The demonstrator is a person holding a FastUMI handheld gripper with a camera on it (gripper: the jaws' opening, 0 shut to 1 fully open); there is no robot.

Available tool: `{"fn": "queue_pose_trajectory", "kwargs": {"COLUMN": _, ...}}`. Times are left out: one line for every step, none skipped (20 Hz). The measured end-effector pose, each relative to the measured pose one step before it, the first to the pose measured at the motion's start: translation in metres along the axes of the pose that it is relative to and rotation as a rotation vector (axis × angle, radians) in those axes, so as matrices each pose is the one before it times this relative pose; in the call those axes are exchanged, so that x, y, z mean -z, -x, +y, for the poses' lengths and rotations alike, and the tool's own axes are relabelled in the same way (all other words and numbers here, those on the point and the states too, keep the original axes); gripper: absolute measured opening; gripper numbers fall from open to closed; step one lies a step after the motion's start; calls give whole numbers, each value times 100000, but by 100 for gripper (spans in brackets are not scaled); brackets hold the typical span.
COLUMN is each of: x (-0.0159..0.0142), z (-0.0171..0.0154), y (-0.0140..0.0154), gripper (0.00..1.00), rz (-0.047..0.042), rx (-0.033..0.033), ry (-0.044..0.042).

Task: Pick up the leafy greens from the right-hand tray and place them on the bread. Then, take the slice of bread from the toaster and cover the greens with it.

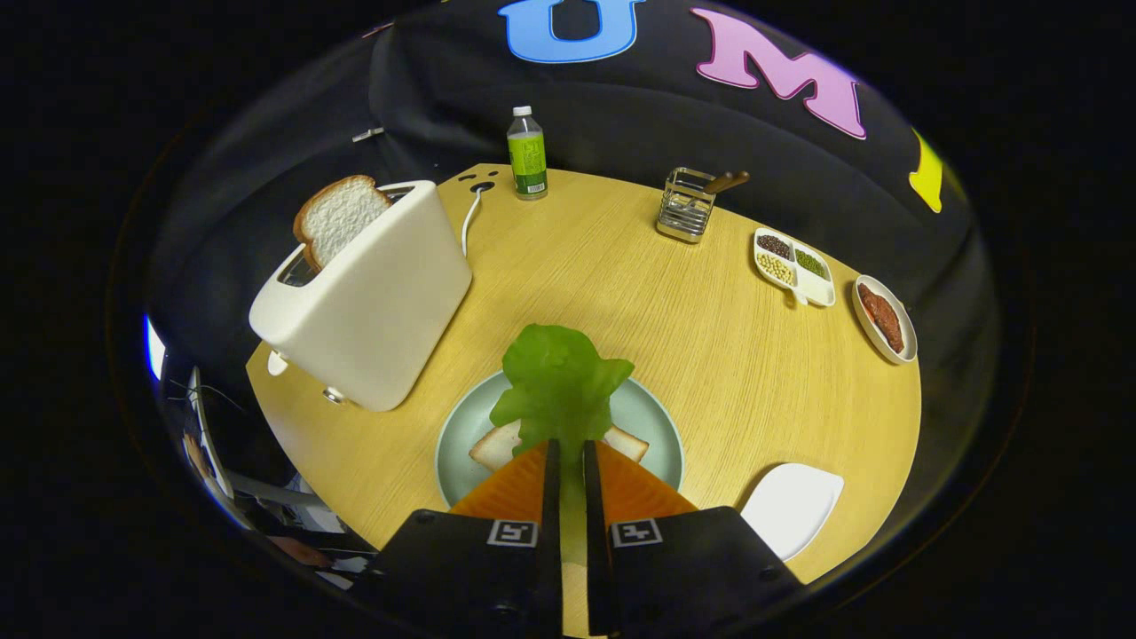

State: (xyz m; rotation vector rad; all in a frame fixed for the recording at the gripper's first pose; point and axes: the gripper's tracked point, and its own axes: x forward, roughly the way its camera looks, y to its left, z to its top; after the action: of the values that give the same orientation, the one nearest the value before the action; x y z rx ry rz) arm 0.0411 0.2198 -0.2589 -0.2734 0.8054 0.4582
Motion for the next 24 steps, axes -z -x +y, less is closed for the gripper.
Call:
{"fn": "queue_pose_trajectory", "kwargs": {"x": 137, "z": 162, "y": -145, "gripper": 19, "rz": 356, "rx": -80, "ry": 189}}
{"fn": "queue_pose_trajectory", "kwargs": {"x": 171, "z": 75, "y": -373, "gripper": 20, "rz": 466, "rx": 265, "ry": 195}}
{"fn": "queue_pose_trajectory", "kwargs": {"x": 173, "z": 278, "y": -251, "gripper": 21, "rz": 685, "rx": -510, "ry": -155}}
{"fn": "queue_pose_trajectory", "kwargs": {"x": 259, "z": 395, "y": -253, "gripper": 21, "rz": 484, "rx": -995, "ry": -785}}
{"fn": "queue_pose_trajectory", "kwargs": {"x": 50, "z": 283, "y": -83, "gripper": 25, "rz": 253, "rx": -331, "ry": -964}}
{"fn": "queue_pose_trajectory", "kwargs": {"x": -111, "z": 242, "y": -209, "gripper": 35, "rz": -225, "rx": -519, "ry": -1058}}
{"fn": "queue_pose_trajectory", "kwargs": {"x": -259, "z": 452, "y": 29, "gripper": 57, "rz": -1095, "rx": -1235, "ry": -1013}}
{"fn": "queue_pose_trajectory", "kwargs": {"x": -408, "z": 283, "y": 107, "gripper": 79, "rz": -1380, "rx": 38, "ry": -431}}
{"fn": "queue_pose_trajectory", "kwargs": {"x": -702, "z": 451, "y": 337, "gripper": 100, "rz": -1360, "rx": -667, "ry": 527}}
{"fn": "queue_pose_trajectory", "kwargs": {"x": -601, "z": 510, "y": 348, "gripper": 100, "rz": -2144, "rx": -747, "ry": 1280}}
{"fn": "queue_pose_trajectory", "kwargs": {"x": -1015, "z": 498, "y": 486, "gripper": 100, "rz": -2454, "rx": -375, "ry": 2140}}
{"fn": "queue_pose_trajectory", "kwargs": {"x": -1240, "z": 594, "y": 646, "gripper": 100, "rz": -3265, "rx": -543, "ry": 2215}}
{"fn": "queue_pose_trajectory", "kwargs": {"x": -1642, "z": 675, "y": 623, "gripper": 100, "rz": -4037, "rx": -515, "ry": 2066}}
{"fn": "queue_pose_trajectory", "kwargs": {"x": -1790, "z": 847, "y": 451, "gripper": 100, "rz": -4351, "rx": -795, "ry": 1650}}
{"fn": "queue_pose_trajectory", "kwargs": {"x": -1780, "z": 879, "y": 472, "gripper": 100, "rz": -3645, "rx": -706, "ry": 1307}}
{"fn": "queue_pose_trajectory", "kwargs": {"x": -1481, "z": 969, "y": 486, "gripper": 100, "rz": -2991, "rx": -986, "ry": 1395}}
{"fn": "queue_pose_trajectory", "kwargs": {"x": -1759, "z": 1084, "y": 330, "gripper": 99, "rz": -3383, "rx": -1536, "ry": 1422}}
{"fn": "queue_pose_trajectory", "kwargs": {"x": -1473, "z": 986, "y": 55, "gripper": 99, "rz": -2983, "rx": -1541, "ry": 1700}}
{"fn": "queue_pose_trajectory", "kwargs": {"x": -1589, "z": 1113, "y": 70, "gripper": 100, "rz": -2658, "rx": -1503, "ry": 1920}}
{"fn": "queue_pose_trajectory", "kwargs": {"x": -1197, "z": 938, "y": -207, "gripper": 99, "rz": -1691, "rx": -1201, "ry": 1775}}
{"fn": "queue_pose_trajectory", "kwargs": {"x": -938, "z": 902, "y": -273, "gripper": 100, "rz": -674, "rx": -957, "ry": 1751}}
{"fn": "queue_pose_trajectory", "kwargs": {"x": -521, "z": 765, "y": -397, "gripper": 100, "rz": -272, "rx": -655, "ry": 1378}}
{"fn": "queue_pose_trajectory", "kwargs": {"x": -425, "z": 734, "y": -514, "gripper": 100, "rz": 96, "rx": -820, "ry": 754}}
{"fn": "queue_pose_trajectory", "kwargs": {"x": -382, "z": 723, "y": -682, "gripper": 100, "rz": 198, "rx": -818, "ry": 84}}
